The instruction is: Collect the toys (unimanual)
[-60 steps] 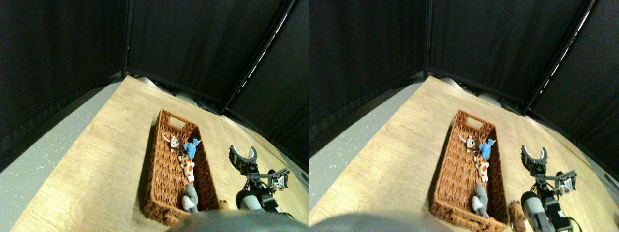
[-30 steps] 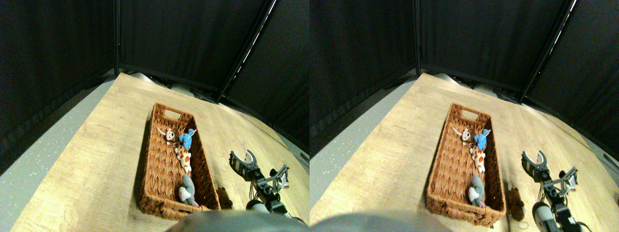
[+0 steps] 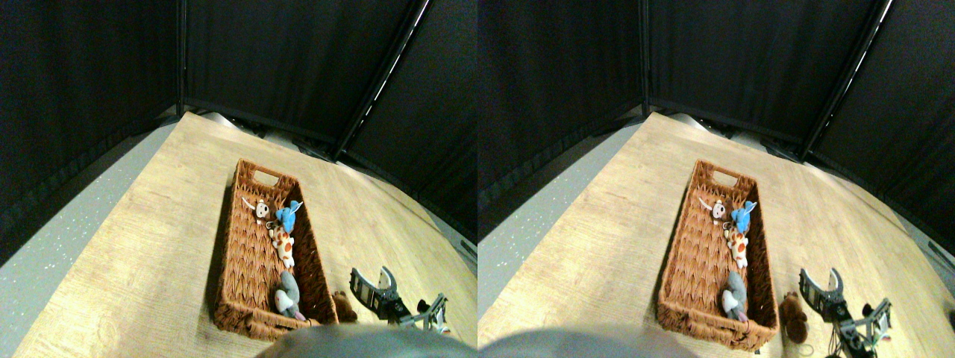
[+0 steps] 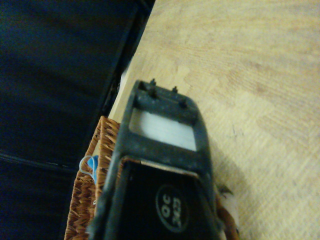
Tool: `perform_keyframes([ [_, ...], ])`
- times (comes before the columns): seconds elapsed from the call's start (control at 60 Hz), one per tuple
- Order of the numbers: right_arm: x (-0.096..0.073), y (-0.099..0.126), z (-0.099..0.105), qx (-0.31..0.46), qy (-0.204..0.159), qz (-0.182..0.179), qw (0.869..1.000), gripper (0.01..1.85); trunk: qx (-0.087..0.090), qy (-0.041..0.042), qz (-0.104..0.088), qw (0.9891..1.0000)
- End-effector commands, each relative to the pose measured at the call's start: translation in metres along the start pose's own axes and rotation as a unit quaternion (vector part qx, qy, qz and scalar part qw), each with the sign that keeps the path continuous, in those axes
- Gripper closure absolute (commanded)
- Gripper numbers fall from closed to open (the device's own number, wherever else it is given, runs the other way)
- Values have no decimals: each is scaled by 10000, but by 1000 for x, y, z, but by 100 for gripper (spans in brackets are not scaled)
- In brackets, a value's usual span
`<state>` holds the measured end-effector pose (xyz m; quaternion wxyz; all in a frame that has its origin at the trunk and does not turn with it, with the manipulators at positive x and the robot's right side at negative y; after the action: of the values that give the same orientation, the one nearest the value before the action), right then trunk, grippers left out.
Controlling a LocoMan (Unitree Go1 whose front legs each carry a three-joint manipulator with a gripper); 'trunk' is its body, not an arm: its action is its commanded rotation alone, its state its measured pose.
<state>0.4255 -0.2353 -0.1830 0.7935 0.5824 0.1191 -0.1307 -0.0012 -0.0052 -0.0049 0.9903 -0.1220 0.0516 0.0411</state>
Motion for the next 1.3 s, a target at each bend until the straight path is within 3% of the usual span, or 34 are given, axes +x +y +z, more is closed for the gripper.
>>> perform_keyframes([
  [0.017,0,-4,-3,142,-15,188,9997,138,-145,21,26,9999],
  [0.25,-4,-19,-15,220,77,-21,9997,136,-150,25,64,9999],
  [0.467,-3,-33,-19,153,261,-305,9991,113,-171,15,140,9998],
  [0.917,5,-61,-26,559,92,-821,9950,98,-194,80,198,9996],
  [1.033,11,-72,-26,696,-31,-899,9935,102,-193,93,195,9996],
  [1.067,12,-74,-26,772,-39,-919,9928,106,-182,132,196,9996],
  [1.217,14,-79,-26,850,-88,-909,9922,124,-163,144,180,9996],
  [1.267,15,-80,-26,758,-134,-772,9940,138,-157,144,175,9996],
  [1.283,16,-78,-27,773,-255,-722,9941,155,-156,144,173,9996],
  [1.3,16,-78,-27,773,-255,-722,9941,155,-155,145,172,9996],
])
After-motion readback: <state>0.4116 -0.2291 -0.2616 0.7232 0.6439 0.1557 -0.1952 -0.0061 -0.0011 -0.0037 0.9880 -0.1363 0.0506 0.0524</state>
